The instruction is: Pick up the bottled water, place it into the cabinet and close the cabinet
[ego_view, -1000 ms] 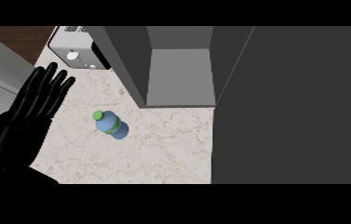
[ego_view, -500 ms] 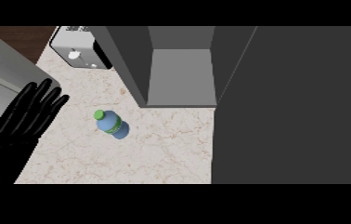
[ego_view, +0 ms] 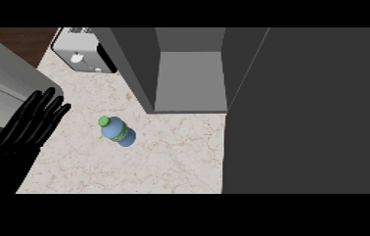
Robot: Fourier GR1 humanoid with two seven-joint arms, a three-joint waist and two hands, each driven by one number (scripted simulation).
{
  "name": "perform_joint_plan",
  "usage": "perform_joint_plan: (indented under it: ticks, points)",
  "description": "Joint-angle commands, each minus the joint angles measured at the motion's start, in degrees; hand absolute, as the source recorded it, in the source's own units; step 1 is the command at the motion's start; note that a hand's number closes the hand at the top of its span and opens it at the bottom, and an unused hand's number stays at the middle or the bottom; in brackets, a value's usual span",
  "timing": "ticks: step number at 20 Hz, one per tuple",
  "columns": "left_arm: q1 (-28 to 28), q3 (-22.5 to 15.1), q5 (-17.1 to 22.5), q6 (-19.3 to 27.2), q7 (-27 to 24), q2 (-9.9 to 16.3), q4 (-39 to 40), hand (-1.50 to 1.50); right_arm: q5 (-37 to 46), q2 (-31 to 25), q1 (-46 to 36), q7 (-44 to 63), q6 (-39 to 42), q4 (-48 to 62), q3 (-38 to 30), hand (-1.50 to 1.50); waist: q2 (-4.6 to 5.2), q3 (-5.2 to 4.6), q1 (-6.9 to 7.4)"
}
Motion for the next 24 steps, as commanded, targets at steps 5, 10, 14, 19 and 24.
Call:
perform_joint_plan:
  ticks: [5,10,14,19,24]
  points:
    - [4.7,1.5,-7.8,-3.0,-12.2,-3.2,9.0,-1.5,-0.7,-2.3,12.2,-2.6,3.2,-11.4,0.4,-1.5,-0.12,-0.06,-0.51]
    - [-6.1,1.2,-11.7,1.7,-10.7,-3.6,18.4,-1.5,1.5,-1.5,13.0,-6.3,3.6,-8.0,1.9,-1.5,0.07,-0.01,-0.65]
    - [-5.8,1.8,-13.8,-1.3,-17.2,-3.0,27.1,-1.5,1.7,-2.8,20.5,-12.4,6.9,-9.0,1.7,-1.5,-0.05,-0.02,-1.2]
    - [-8.1,2.2,-18.3,-1.7,-28.2,-3.6,39.3,-1.5,-1.2,-3.3,18.0,-10.2,6.4,-10.1,-0.8,-1.5,0.13,-0.05,-0.62]
    - [-12.5,3.2,-20.7,0.4,-34.3,-4.8,51.6,-1.5,-3.1,-4.4,21.4,-10.2,7.5,-13.3,-1.8,-1.5,0.19,-0.08,-1.18]
